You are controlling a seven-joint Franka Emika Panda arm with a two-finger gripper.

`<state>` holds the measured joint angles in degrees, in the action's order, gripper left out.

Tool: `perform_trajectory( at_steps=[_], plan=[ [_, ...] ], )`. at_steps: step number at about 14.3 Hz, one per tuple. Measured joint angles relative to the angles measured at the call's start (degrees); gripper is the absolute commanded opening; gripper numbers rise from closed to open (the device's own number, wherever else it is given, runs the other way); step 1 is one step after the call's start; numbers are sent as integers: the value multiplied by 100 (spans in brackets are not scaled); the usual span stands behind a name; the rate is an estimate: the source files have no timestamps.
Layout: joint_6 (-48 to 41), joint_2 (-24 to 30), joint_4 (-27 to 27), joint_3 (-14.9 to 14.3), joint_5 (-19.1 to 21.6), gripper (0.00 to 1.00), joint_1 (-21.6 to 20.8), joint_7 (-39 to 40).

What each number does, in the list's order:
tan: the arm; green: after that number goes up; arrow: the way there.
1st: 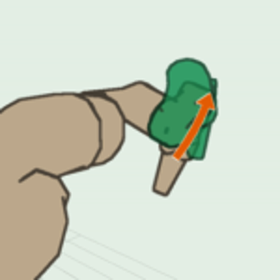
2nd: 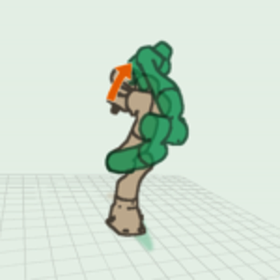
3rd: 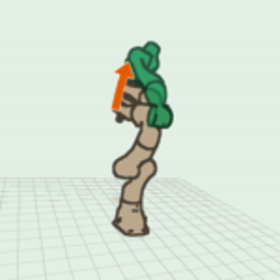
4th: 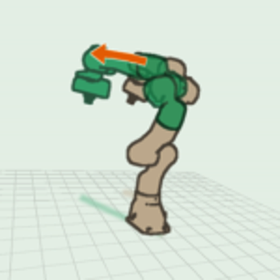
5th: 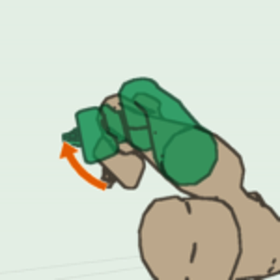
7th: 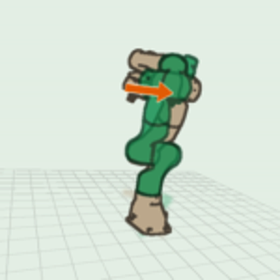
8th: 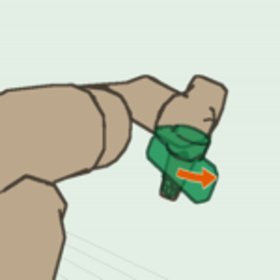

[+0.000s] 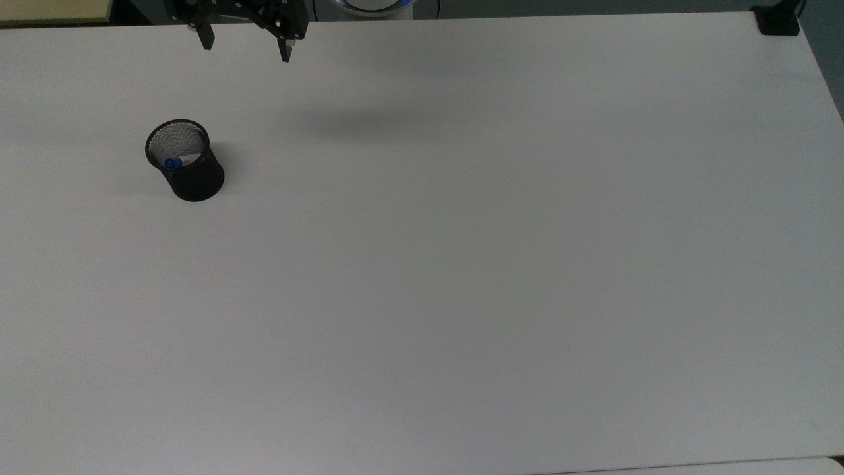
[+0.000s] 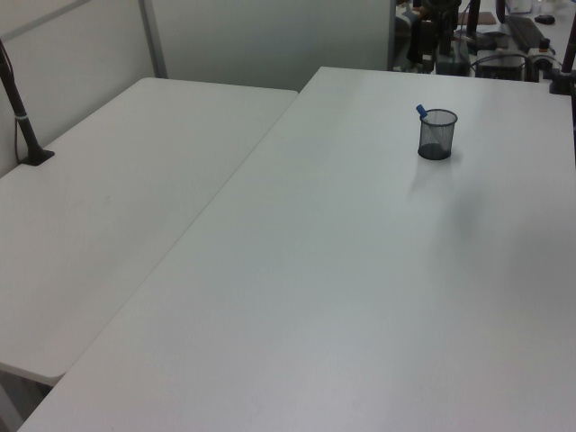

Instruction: Remove the marker

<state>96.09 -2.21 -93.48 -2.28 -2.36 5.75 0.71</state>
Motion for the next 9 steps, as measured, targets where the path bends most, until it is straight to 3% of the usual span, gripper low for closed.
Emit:
perform_trajectory(
  at_steps=[9],
  plan=[
    [-111, 1, 2, 0, 0, 100, 12, 7]
  ],
)
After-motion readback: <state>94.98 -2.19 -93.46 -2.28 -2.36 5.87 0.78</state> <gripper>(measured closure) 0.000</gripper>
